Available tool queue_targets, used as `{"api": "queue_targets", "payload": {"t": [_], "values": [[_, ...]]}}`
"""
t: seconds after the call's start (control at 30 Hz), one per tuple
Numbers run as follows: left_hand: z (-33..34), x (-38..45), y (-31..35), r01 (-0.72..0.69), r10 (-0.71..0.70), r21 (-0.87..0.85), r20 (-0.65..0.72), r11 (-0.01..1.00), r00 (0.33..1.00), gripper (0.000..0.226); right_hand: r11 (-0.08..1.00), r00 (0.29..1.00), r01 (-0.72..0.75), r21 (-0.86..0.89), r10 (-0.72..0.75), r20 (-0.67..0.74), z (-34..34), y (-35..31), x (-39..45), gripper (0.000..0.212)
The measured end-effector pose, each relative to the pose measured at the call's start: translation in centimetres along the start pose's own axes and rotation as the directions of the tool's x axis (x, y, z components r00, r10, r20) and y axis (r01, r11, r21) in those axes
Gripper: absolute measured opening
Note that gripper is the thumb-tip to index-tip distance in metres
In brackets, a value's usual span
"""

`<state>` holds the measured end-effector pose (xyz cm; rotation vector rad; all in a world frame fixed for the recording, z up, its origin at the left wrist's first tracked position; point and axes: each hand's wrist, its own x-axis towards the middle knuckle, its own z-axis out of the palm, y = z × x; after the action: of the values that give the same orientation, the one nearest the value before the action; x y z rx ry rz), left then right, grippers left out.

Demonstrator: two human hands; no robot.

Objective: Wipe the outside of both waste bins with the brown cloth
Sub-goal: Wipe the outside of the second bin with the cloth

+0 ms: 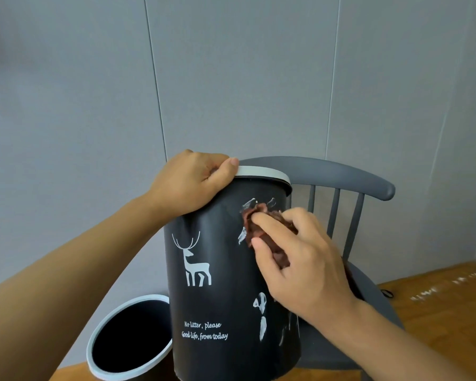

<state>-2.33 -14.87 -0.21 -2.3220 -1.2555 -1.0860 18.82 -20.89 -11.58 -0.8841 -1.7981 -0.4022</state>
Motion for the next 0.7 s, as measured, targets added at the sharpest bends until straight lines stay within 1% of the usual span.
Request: {"api": "queue_targets", "payload": {"t": [0.03,0.07,0.1,0.17,0.2,0.23,0.33,0.37,0.4,0.5,0.53,0.57,0.6,0.67,0.7], "values": [[-0.1,-0.1,0.0,0.002,-0.002,0.003,0.001,1.000,1.000,0.047,1.000,1.000,-0.007,0.010,0.007,-0.005,-0.1,0.4,0.2,0.034],[-0.2,-0.1,0.1,0.001,-0.001,0.001,0.002,1.000,1.000,0.045,0.998,0.998,-0.062,0.033,0.063,-0.030,-0.1,0.8,0.7,0.030],[-0.2,-0.1,0.2,-0.002,0.002,-0.004,0.002,1.000,1.000,0.045,0.986,0.985,-0.151,0.064,0.156,-0.069,-0.1,1.4,1.5,0.026],[-0.1,-0.1,0.4,-0.010,0.010,-0.001,0.006,1.000,1.000,0.048,0.942,0.937,-0.316,0.117,0.328,-0.117,0.1,2.6,2.8,0.020],[-0.1,0.0,0.5,-0.012,0.012,0.007,0.008,1.000,1.000,0.049,0.928,0.924,-0.347,0.131,0.363,-0.121,0.2,2.8,3.1,0.020],[0.0,0.0,0.5,-0.011,0.011,0.010,0.009,1.000,1.000,0.050,0.930,0.928,-0.338,0.144,0.355,-0.116,0.3,2.7,3.0,0.021],[0.0,0.0,0.2,0.009,-0.009,0.005,-0.001,1.000,1.000,0.048,0.955,0.975,-0.210,0.210,0.222,-0.033,0.0,1.5,1.8,0.024],[0.0,0.0,0.1,0.008,-0.008,0.000,0.000,1.000,1.000,0.046,0.956,0.980,-0.192,0.223,0.200,-0.014,-0.2,1.4,1.7,0.024],[0.0,0.0,0.1,0.001,-0.001,-0.007,0.001,1.000,1.000,0.045,0.953,0.976,-0.205,0.223,0.216,-0.027,-0.2,1.7,2.0,0.023],[0.1,0.1,0.4,-0.023,0.023,-0.011,0.001,1.000,1.000,0.046,0.910,0.916,-0.364,0.199,0.389,-0.101,0.0,3.3,3.7,0.017],[0.2,0.1,0.5,-0.028,0.028,-0.005,0.000,1.000,1.000,0.046,0.901,0.903,-0.391,0.189,0.415,-0.109,0.1,3.3,3.8,0.017],[0.2,0.1,0.5,-0.029,0.029,-0.002,-0.001,1.000,1.000,0.047,0.910,0.910,-0.377,0.174,0.399,-0.114,0.3,2.9,3.5,0.019],[0.2,0.2,0.4,-0.026,0.026,-0.002,-0.003,1.000,1.000,0.047,0.929,0.931,-0.333,0.163,0.352,-0.102,0.3,2.2,2.9,0.023],[0.1,0.1,0.1,-0.015,0.015,-0.010,-0.008,1.000,1.000,0.047,0.960,0.975,-0.218,0.175,0.223,-0.011,-0.1,0.9,1.4,0.033],[0.1,0.0,0.0,-0.015,0.015,-0.017,-0.009,1.000,1.000,0.047,0.967,0.983,-0.182,0.181,0.181,0.020,-0.2,1.0,0.9,0.035]]}}
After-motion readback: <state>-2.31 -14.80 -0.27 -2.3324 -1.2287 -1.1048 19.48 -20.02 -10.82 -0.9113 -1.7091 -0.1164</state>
